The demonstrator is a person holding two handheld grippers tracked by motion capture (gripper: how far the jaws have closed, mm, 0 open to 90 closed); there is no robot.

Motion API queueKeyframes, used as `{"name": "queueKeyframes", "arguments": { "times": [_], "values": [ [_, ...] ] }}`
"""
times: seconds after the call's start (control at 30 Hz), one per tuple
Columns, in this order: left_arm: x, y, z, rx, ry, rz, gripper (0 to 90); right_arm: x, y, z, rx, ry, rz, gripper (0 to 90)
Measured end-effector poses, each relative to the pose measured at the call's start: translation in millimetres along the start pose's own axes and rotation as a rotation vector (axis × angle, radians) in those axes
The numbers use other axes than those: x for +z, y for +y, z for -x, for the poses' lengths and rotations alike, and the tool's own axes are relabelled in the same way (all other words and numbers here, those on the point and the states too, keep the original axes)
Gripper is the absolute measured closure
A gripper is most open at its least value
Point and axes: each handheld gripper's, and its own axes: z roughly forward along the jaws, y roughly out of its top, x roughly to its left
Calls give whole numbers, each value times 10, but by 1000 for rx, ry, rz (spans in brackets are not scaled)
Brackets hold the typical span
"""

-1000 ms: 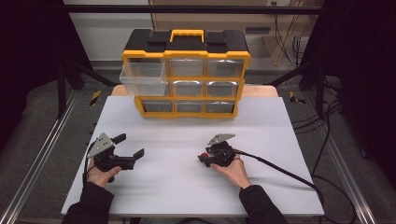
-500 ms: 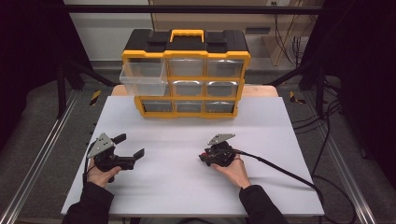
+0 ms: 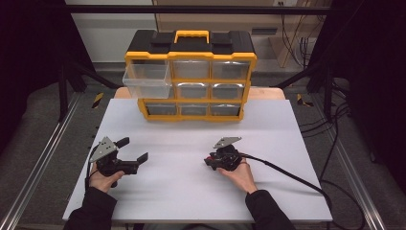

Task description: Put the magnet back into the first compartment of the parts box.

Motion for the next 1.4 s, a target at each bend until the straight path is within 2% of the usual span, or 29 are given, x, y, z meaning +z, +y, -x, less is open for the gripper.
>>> {"name": "queueKeyframes", "arguments": {
  "times": [0.63,1.4],
  "values": [
    [2,1,11,5,0,1,14,-137,67,-3,-11,9,41,622],
    [9,1,20,10,1,-3,14,-486,219,-16,-14,19,144,622]
  ]
}}
